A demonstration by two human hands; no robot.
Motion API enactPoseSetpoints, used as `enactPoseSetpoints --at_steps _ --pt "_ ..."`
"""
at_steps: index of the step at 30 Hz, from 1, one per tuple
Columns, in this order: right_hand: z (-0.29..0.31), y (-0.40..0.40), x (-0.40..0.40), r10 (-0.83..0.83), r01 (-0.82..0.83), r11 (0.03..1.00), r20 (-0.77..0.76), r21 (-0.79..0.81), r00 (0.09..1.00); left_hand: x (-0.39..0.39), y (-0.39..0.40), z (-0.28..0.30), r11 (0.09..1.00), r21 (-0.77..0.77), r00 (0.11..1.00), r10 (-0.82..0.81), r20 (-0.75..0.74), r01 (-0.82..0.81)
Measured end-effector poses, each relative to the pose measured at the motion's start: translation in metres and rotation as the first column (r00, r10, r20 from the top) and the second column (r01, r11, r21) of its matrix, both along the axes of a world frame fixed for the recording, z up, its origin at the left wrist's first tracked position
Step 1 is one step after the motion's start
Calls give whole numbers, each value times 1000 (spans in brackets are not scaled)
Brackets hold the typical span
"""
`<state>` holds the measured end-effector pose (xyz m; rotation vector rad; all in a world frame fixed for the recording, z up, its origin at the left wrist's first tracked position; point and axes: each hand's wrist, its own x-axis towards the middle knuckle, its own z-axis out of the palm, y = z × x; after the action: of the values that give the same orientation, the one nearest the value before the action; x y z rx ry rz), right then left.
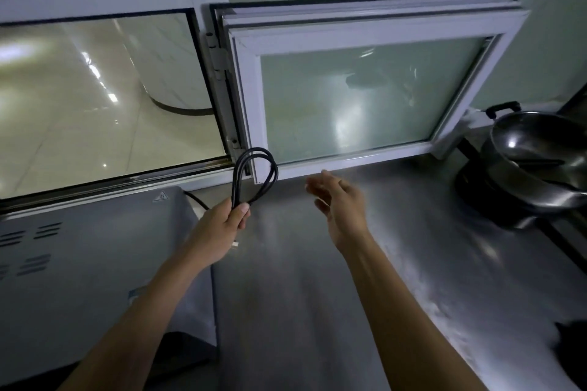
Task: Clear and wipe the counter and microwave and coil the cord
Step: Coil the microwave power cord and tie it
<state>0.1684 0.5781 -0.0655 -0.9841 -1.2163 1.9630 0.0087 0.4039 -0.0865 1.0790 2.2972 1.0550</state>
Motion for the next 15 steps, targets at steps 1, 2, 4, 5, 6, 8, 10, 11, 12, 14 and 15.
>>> enactPoseSetpoints --at_steps 1,2,4,5,6,8,10,11,12,14,15 --pt "-2 0 1 3 -3 1000 -15 -1 1000 2 1 -1 1000 -13 1000 0 -12 0" --pt "-3 0 2 6 -6 1000 -23 3 1000 3 1 -1 1000 -20 1000 4 -24 -5" --pt "-4 0 3 14 -13 1000 -14 28 1000 6 2 -1 1000 -23 999 12 -35 -13" --pt "-4 0 2 19 -19 999 -6 40 1000 7 2 -1 999 -29 999 15 -35 -16" --pt "-4 -1 2 27 -27 998 2 49 1000 8 2 0 999 -37 999 19 -31 -20" --pt "-3 -3 1 47 -49 996 28 68 999 9 1 0 998 -48 999 27 -23 -28" --pt "-3 -6 0 69 -72 994 40 84 997 9 0 0 998 -48 999 28 -16 -29" --pt "-3 -8 -2 86 -89 992 38 93 996 9 0 0 998 -51 1000 26 -16 -27" --pt "-3 -9 -4 105 -108 988 37 111 994 9 -1 0 998 -55 1000 24 -17 -25" --pt "-2 -12 -6 142 -149 972 50 184 989 8 -2 -1 998 -59 1000 19 -16 -20" --pt "-1 -13 -8 164 -173 958 60 229 985 8 -2 -1 998 -64 1000 17 -13 -18"
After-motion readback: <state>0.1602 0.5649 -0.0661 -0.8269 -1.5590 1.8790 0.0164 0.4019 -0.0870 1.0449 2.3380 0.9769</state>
